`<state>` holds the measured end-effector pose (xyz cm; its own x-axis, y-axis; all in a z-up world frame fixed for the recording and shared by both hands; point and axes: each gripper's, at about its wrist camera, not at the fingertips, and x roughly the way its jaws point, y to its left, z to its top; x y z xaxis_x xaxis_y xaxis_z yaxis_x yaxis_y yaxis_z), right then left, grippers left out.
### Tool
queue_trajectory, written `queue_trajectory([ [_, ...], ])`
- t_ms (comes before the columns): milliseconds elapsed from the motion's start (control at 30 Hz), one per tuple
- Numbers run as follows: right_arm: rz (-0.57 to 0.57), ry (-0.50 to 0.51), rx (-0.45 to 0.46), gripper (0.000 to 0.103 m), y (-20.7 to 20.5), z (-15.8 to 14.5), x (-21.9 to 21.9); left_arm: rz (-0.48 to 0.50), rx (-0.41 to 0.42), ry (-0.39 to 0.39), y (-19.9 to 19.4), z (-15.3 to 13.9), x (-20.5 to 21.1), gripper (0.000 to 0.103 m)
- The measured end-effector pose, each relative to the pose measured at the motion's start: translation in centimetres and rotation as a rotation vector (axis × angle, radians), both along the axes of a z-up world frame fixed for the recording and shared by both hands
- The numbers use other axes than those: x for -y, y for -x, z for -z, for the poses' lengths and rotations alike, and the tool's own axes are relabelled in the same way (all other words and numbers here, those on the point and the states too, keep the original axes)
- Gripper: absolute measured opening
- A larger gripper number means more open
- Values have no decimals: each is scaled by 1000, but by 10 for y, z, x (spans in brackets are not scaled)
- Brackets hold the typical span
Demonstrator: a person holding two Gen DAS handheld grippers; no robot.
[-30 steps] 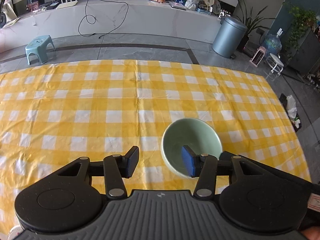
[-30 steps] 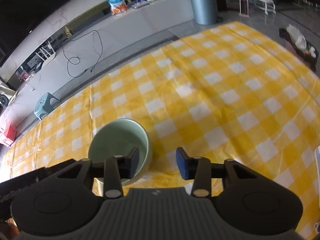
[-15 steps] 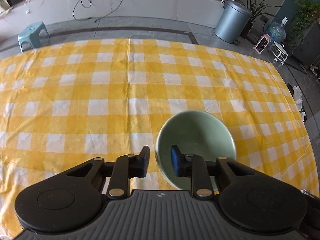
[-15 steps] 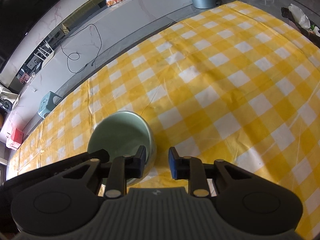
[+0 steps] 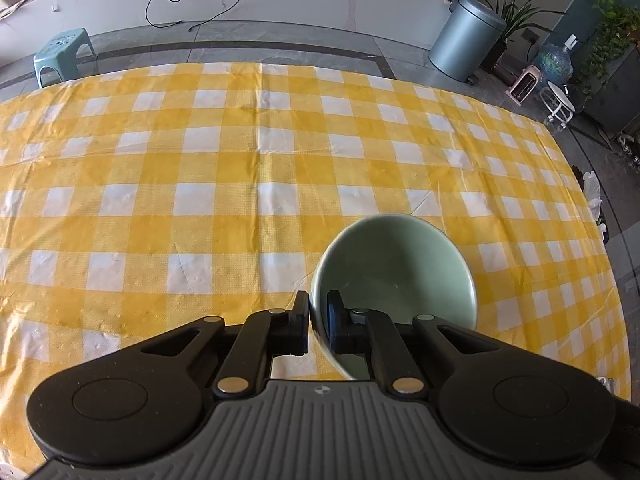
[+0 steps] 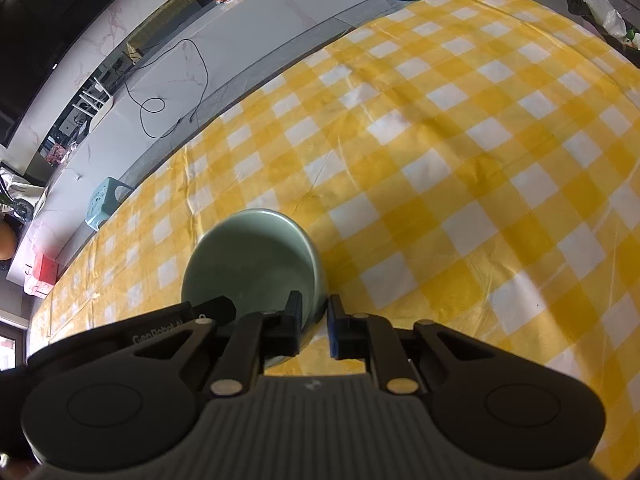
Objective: Organize plates and bowls
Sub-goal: 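Lift the pale green bowl with both tools and carry it over the blue bowl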
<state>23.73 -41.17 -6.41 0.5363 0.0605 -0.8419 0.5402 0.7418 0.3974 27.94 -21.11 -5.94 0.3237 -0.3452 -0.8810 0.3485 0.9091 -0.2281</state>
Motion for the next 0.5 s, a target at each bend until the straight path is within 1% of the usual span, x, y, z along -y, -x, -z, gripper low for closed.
queue_trajectory([
  [100,-10,1,31,10,6,-10,-4,-17,8,15,6,-10,-8,9],
  [267,-63,11,111,10,22,-32,-17,-59,39,30,24,-33,-28,10],
  [500,-141,-36,177,9,49,-48,-36,-122,91,33,61,-63,-54,10],
])
